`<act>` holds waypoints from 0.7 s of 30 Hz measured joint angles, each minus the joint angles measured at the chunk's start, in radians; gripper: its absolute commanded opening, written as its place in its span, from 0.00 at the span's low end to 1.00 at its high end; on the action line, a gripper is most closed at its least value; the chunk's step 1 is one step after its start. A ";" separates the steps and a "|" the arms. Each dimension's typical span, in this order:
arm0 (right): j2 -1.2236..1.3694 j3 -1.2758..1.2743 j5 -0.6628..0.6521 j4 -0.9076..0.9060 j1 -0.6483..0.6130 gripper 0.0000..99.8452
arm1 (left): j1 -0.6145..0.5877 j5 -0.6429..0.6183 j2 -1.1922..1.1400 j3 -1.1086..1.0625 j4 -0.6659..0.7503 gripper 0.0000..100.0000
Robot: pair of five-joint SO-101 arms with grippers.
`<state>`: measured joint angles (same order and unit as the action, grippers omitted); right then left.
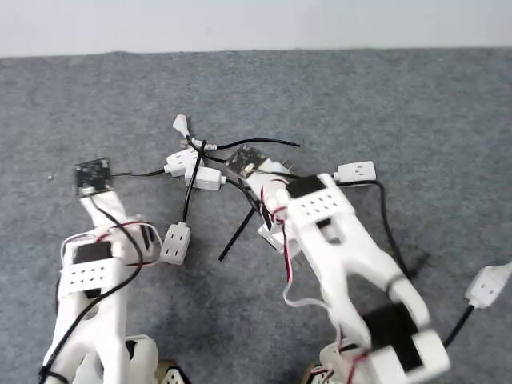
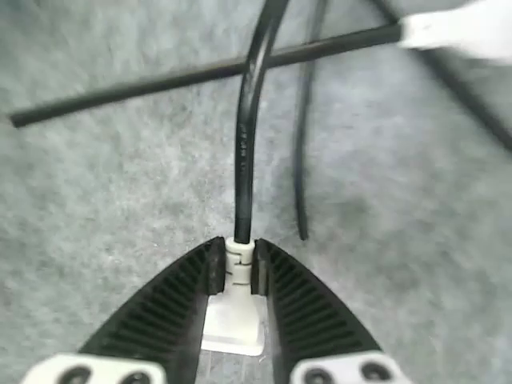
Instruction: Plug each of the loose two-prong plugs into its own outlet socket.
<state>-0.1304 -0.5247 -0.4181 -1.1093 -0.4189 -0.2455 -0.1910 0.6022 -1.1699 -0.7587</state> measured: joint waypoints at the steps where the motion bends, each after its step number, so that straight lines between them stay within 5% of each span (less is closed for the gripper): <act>1: -0.048 -0.009 0.015 0.000 0.000 0.01 | -0.011 -0.002 0.000 0.005 0.000 0.02; 9: -0.313 -0.012 0.051 -0.084 -0.028 0.01 | 0.017 0.037 0.000 0.008 -0.002 0.01; 17: -0.417 0.031 0.104 -0.094 -0.282 0.01 | 0.046 0.106 -0.057 0.008 -0.020 0.01; 21: -0.417 0.072 0.120 -0.094 -0.353 0.01 | 0.124 0.247 -0.123 0.015 -0.077 0.01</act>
<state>-0.5478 -0.4526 -0.2984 -1.2029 -0.7718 -0.1212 0.0560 0.4795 -1.1546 -0.8355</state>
